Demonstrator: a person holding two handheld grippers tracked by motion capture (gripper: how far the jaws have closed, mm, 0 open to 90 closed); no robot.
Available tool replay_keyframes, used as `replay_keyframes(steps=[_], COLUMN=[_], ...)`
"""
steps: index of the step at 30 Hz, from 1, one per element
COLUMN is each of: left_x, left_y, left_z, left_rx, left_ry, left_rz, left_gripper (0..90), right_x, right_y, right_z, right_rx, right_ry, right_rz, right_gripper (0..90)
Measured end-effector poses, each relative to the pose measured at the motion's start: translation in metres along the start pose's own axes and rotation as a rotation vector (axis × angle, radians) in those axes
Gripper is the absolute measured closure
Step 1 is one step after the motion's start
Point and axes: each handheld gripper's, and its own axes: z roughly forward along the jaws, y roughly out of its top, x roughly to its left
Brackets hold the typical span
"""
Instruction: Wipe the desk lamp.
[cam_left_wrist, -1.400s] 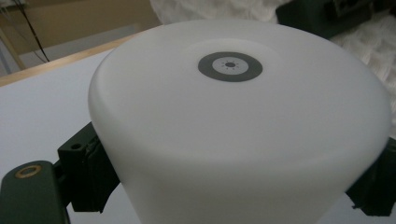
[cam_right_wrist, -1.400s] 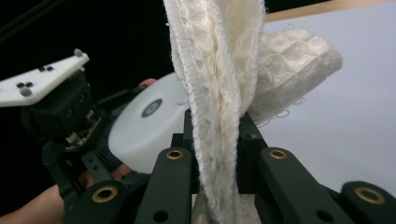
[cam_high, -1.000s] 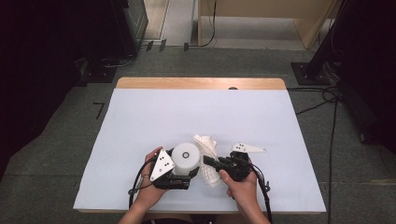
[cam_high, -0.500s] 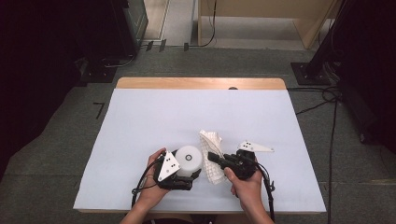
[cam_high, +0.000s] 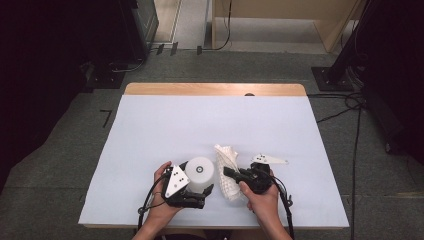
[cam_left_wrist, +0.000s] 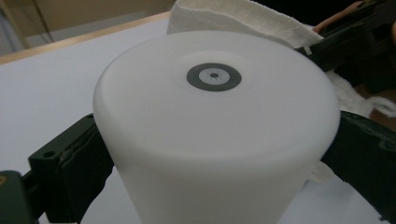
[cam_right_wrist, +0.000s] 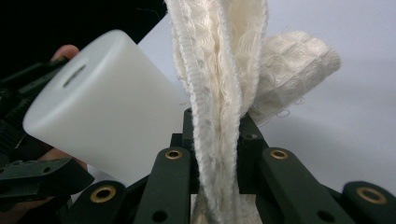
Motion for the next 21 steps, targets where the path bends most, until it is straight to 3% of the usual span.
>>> replay_keyframes(steps=[2, 4, 8, 13, 16, 21], left_x=[-0.002, -0.001, -0.003, -0.002, -0.001, -0.001], left_y=[0.000, 0.000, 0.000, 0.001, 0.003, 0.005], left_z=[0.001, 0.001, 0.000, -0.002, -0.002, -0.002], left_rx=[0.006, 0.007, -0.005, -0.026, -0.028, -0.038], left_ry=[0.047, 0.040, 0.039, 0.030, 0.022, 0.004], left_rz=[0.003, -0.017, 0.002, 0.039, 0.049, 0.046], left_gripper=[6.7, 8.5, 8.6, 9.0, 9.0, 9.1], right_x=[0.000, 0.000, 0.001, 0.002, 0.008, 0.022], right_y=[-0.002, -0.005, -0.012, -0.011, -0.003, 0.014], right_z=[0.003, 0.006, 0.015, 0.015, 0.007, -0.014], right_rx=[0.011, 0.027, 0.060, 0.051, 0.018, -0.066], right_ry=[-0.004, -0.017, -0.031, 0.049, 0.091, 0.132], right_rz=[-0.001, -0.006, 0.004, 0.068, 0.068, 0.029], right_gripper=[79.0, 79.0, 79.0, 79.2, 79.2, 79.1])
